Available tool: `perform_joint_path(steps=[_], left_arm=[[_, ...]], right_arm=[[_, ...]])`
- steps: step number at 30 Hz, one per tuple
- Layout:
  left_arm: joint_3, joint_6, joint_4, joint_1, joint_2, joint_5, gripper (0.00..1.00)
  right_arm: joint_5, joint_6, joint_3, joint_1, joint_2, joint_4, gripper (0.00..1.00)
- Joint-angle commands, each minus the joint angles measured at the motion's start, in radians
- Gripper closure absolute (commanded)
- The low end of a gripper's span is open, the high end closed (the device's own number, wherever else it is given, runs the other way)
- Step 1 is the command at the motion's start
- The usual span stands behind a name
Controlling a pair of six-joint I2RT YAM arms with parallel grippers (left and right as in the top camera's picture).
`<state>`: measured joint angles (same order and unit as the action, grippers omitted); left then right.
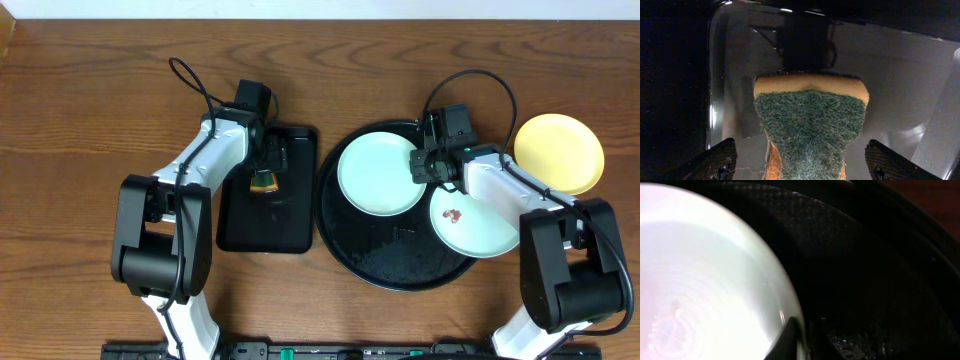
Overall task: Clean dirty plates on tray and stack at the side
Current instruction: 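Grasp the rim of the scrubbed pale green plate with right gripper, then lift the scrubbed plate and carry it right onto the yellow plate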
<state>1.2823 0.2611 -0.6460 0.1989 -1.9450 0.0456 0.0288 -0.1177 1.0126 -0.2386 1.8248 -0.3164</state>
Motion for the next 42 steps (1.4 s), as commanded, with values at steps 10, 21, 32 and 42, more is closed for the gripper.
perform_joint_path(steps=[10,21,32,42], left_arm=[[-0.009,-0.005,-0.002,-0.002,0.003,-0.013,0.17],[-0.009,-0.005,-0.002,-0.002,0.003,-0.013,0.17],[-0.009,-0.005,-0.002,-0.002,0.003,-0.013,0.17],[-0.009,-0.005,-0.002,-0.002,0.003,-0.013,0.16]], right_arm=[[-0.015,0.056,0.048,-0.015,-0.172,-0.093,0.99],[-0.324,0.157,0.048,-0.119,-0.431,-0.182,0.99],[-0.893,0.161,0.048,-0.367,-0.462,-0.223,0.99],[-1.583,0.364,0.048,-0.77,-0.462,-0.102,0.99]])
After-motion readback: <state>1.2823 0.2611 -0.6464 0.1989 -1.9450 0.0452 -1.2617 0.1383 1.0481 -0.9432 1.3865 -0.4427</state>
